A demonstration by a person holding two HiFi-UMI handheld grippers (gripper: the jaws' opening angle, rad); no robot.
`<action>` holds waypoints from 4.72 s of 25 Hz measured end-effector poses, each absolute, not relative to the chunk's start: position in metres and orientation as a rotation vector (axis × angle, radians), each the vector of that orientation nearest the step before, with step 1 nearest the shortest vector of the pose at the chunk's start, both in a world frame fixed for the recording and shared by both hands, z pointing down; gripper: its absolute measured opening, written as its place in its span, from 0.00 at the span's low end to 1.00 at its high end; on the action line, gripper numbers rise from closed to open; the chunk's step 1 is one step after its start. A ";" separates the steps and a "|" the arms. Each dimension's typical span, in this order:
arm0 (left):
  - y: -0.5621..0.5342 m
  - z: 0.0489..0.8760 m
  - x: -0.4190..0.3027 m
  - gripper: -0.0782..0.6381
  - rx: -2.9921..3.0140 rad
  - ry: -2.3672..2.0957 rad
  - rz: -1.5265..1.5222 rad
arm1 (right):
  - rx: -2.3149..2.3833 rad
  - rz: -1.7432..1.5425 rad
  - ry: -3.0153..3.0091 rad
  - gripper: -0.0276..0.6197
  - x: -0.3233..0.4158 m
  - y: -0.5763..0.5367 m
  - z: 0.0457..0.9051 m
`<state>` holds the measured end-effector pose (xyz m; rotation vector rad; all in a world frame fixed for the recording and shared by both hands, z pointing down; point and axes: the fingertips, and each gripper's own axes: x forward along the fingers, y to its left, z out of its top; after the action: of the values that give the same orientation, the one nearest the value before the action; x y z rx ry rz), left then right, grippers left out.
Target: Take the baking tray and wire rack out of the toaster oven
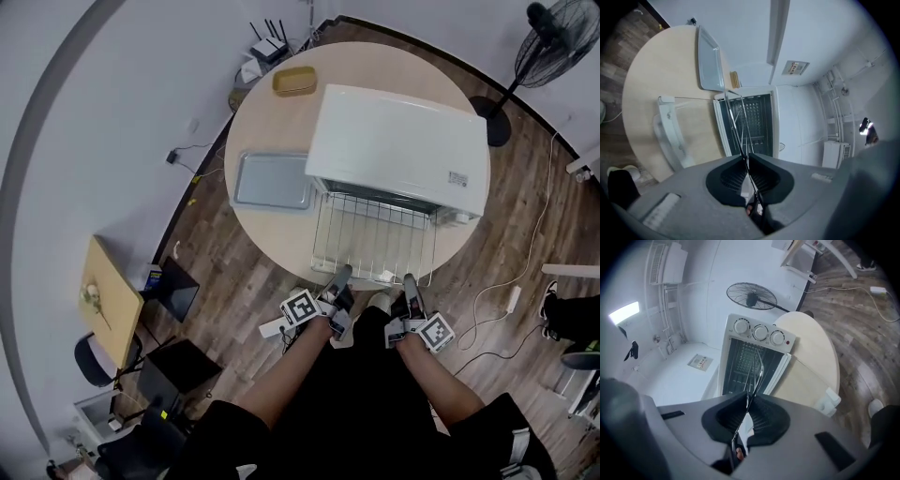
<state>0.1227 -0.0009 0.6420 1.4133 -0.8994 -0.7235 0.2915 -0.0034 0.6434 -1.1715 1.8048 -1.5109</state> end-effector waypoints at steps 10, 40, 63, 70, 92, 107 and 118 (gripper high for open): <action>0.057 0.648 0.057 0.15 1.433 -0.905 -0.612 | -1.138 -1.472 1.976 0.06 0.220 0.024 0.627; 0.023 0.608 -0.264 0.14 1.367 -0.914 -0.821 | -1.124 -1.493 2.080 0.07 -0.094 -0.018 0.590; -0.140 0.695 -0.275 0.15 1.360 -0.914 -0.396 | -1.212 -1.578 1.873 0.08 -0.108 -0.151 0.679; -0.158 0.718 -0.266 0.15 1.368 -0.901 -0.318 | -1.290 -1.660 1.789 0.09 -0.097 -0.158 0.715; -0.153 0.761 -0.248 0.27 1.341 -0.717 -0.053 | -1.366 -2.008 1.639 0.12 -0.094 -0.154 0.769; -0.146 0.761 -0.249 0.38 1.318 -0.691 0.191 | -1.514 -2.123 1.643 0.33 -0.101 -0.162 0.765; -0.138 0.754 -0.267 0.41 1.294 -0.698 0.123 | -1.519 -2.170 1.575 0.37 -0.096 -0.151 0.765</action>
<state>-0.2668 -0.1378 0.7537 1.2940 -0.6979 0.1230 -0.0963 -0.1507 0.7646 -1.5192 1.5751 -2.1703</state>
